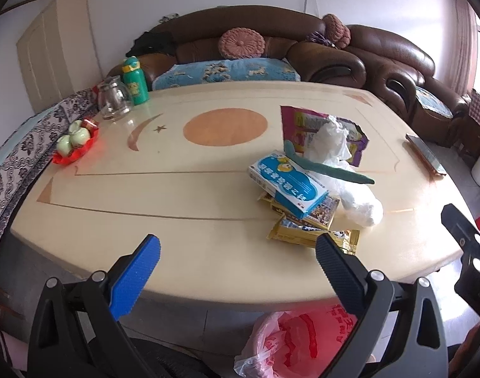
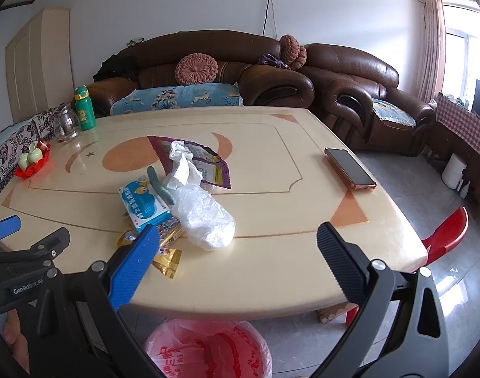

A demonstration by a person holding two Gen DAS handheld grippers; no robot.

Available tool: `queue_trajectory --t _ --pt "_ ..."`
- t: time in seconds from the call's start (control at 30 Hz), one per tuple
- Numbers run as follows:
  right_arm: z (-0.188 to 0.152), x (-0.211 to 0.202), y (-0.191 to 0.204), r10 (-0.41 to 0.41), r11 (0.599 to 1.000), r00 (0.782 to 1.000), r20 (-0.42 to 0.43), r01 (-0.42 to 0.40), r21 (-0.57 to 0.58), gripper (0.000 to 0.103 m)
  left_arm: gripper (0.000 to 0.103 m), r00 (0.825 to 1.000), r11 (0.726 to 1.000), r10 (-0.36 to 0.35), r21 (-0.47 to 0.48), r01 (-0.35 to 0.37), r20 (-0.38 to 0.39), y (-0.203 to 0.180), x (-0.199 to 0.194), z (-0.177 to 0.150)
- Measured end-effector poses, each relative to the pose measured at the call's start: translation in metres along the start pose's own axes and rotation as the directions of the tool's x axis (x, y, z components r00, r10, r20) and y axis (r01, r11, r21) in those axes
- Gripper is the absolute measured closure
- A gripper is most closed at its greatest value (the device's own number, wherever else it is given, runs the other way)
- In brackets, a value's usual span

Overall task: Collect trash
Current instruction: 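Grasp the clear plastic bag with the right tool while the left tool grasps the yellow Alpenliebe wrapper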

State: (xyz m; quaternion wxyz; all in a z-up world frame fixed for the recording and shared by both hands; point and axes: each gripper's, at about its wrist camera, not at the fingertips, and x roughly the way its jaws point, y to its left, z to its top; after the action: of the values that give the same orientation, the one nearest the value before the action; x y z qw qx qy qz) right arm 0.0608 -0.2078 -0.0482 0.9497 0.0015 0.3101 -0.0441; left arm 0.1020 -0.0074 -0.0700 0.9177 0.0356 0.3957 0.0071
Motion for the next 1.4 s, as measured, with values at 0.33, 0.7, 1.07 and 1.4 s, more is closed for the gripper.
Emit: queue_trajectory --t 0.33,0.7,1.07,1.4 --pt "0.006 0.046 -0.019 0.110 0.993 0.991 -0.080 -0.113 -0.029 0.005 0.007 0.984 0.979 -0.175 0.103 0.178 -0.034 -0.011 0.034 -0.004" --pt "0.012 0.094 -0.003 0.145 0.964 0.981 -0.127 -0.169 -0.207 0.005 0.007 0.926 0.828 -0.373 0.428 0.362 -0.063 -0.031 0.071 -0.005" --pt "0.016 0.142 0.001 0.332 0.898 0.901 -0.279 -0.393 -0.199 0.005 0.007 0.797 0.512 -0.549 0.652 0.559 -0.253 -0.059 0.094 -0.004" --pt "0.015 0.165 0.003 0.382 0.855 0.858 -0.343 -0.469 -0.222 0.005 0.007 0.741 0.390 -0.556 0.670 0.632 -0.376 -0.072 0.114 -0.011"
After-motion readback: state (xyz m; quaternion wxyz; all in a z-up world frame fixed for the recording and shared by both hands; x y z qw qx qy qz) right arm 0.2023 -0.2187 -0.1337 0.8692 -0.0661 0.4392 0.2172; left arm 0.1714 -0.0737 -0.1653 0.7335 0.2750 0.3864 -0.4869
